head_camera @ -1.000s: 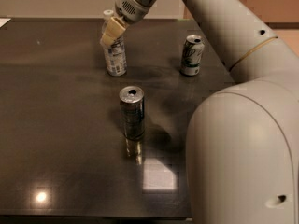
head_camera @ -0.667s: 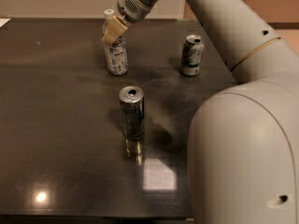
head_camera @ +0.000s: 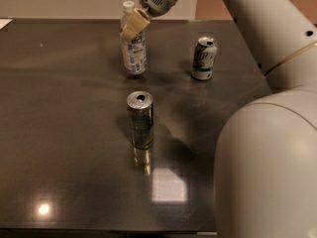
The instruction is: Move blue plastic bottle near 7up can
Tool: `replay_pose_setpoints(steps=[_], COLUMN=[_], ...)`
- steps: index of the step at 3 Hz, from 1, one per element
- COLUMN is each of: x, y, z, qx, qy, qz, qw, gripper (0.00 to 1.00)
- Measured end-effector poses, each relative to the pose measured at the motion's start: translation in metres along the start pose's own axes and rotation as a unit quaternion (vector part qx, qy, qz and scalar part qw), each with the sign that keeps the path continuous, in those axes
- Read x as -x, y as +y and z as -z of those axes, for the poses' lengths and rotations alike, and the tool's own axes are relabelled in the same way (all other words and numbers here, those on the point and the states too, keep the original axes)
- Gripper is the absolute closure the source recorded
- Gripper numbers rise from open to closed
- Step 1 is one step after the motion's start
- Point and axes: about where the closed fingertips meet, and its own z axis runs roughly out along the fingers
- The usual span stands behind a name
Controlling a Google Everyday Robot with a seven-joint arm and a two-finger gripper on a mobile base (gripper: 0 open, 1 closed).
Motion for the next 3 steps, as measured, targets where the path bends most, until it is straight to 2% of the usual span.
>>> replay_pose_setpoints(steps=[1, 3], x=[-0.017, -0.06], y=[-0.007, -0.034], z=[0.023, 0.056], qx=[-0.01, -0.029], qy=[0.0, 0.007], qz=[-0.011, -0.064], qw=[0.9999, 0.9975], gripper=[1.0, 1.0])
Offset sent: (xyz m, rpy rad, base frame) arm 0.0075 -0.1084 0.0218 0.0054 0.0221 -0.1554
